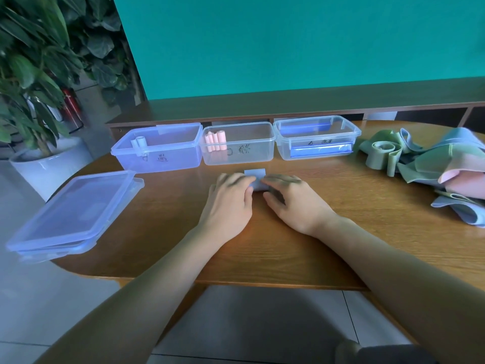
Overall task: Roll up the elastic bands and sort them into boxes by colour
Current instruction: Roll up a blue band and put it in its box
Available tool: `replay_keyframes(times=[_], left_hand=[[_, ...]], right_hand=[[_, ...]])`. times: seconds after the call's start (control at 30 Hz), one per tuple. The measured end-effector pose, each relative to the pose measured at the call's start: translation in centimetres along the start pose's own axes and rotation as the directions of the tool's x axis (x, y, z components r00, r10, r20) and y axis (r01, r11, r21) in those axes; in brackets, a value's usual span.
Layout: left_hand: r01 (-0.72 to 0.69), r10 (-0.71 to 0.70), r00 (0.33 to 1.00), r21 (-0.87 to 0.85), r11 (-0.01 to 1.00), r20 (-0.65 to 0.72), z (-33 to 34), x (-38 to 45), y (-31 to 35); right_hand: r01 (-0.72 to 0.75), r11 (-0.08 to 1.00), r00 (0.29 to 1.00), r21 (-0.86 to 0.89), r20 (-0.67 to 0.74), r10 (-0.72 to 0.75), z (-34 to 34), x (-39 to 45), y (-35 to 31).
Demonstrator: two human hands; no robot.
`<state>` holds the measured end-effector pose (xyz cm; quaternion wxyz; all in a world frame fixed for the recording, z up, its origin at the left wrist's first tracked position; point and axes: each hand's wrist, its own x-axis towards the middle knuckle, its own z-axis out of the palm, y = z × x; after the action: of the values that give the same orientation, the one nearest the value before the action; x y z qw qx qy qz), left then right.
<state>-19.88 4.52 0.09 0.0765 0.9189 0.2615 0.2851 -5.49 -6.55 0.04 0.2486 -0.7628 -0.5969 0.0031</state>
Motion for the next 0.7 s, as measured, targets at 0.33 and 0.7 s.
replay_keyframes(times=[0.33,0.7], left_hand=[[0.052,-0.058,0.994,0.062,0.997,0.096,0.2,0.9,0.0],[0.062,-0.063,0.995,0.005,0.998,0.084,0.2,1.5,-0.1]], right_hand=[[0.073,0.997,0.995,-0.040,-0.059,-0.075,-0.1,0.5,0.3],[0.056,0.998,0.995,0.002,-0.084,-0.056,0.0,2.0,0.9]])
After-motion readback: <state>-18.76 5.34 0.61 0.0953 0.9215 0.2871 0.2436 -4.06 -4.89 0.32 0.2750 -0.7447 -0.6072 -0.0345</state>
